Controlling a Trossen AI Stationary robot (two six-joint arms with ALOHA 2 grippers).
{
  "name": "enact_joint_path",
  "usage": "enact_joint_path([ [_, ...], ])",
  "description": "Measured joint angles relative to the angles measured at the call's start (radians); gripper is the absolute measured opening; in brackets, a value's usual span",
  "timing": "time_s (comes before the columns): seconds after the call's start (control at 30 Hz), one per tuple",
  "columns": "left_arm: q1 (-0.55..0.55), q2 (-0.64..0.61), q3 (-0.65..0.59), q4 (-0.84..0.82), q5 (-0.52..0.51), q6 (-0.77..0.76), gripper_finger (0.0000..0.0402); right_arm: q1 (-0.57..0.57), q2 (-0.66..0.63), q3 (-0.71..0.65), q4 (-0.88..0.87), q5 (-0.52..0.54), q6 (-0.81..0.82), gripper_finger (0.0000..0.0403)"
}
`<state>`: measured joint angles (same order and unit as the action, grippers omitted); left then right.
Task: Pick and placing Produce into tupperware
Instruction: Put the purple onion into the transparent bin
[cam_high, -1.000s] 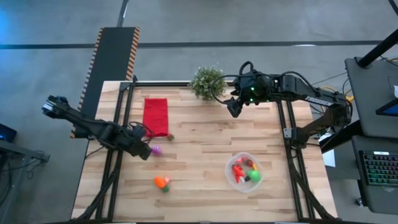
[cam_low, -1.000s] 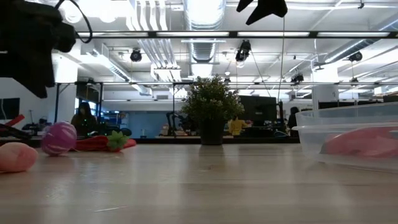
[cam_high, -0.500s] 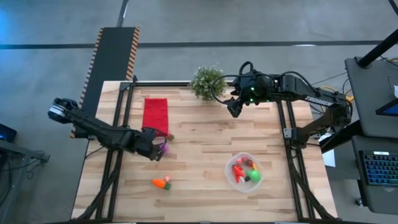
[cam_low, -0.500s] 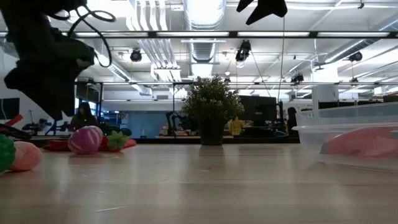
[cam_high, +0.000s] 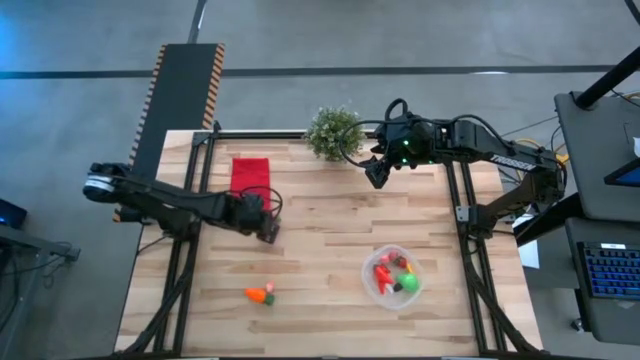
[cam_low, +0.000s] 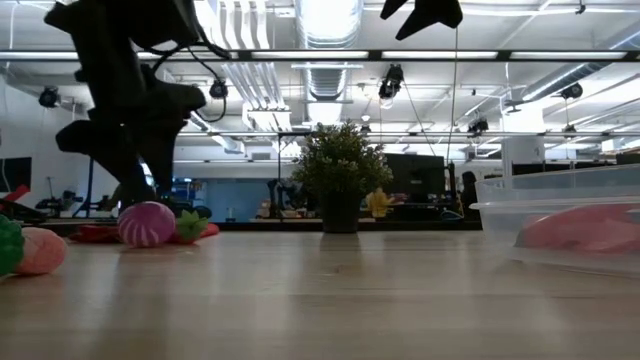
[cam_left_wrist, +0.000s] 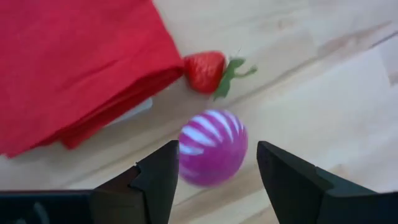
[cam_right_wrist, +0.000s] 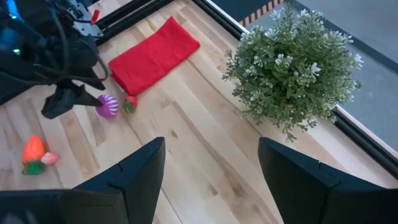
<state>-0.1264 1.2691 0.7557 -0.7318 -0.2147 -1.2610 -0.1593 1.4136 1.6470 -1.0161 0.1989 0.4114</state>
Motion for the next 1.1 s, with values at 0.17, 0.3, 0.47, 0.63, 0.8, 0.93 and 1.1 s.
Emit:
enact_joint_path([
  [0.17, 0.025, 0.033, -0.002, 0.002, 0.056, 0.012, 0.0202, 0.000, 0.000, 0.000, -0.002, 0.000, 0.000, 0.0249],
  [0.3, 0.025, 0.056, -0.002, 0.051, 0.078, 0.021, 0.0202, 0.000, 0.000, 0.000, -0.005, 0.001, -0.001, 0.0249],
  [0.47, 0.027, 0.090, -0.002, 0.109, 0.079, 0.021, 0.0202, 0.000, 0.000, 0.000, -0.005, 0.003, -0.005, 0.0249],
  [0.63, 0.026, 0.133, -0.002, 0.138, 0.086, 0.021, 0.0202, 0.000, 0.000, 0.000, -0.005, 0.003, -0.011, 0.0249],
  [0.8, 0.026, 0.170, -0.003, 0.219, 0.103, 0.041, 0.0202, 0.000, 0.000, 0.000, -0.009, 0.003, -0.009, 0.0249],
  [0.93, 0.026, 0.191, 0.005, 0.230, 0.098, 0.054, 0.0202, 0.000, 0.000, 0.000, -0.030, 0.003, -0.001, 0.0249],
  [1.1, 0.033, 0.183, 0.019, 0.228, 0.069, 0.105, 0.0202, 0.000, 0.000, 0.000, -0.035, 0.003, 0.000, 0.0249],
])
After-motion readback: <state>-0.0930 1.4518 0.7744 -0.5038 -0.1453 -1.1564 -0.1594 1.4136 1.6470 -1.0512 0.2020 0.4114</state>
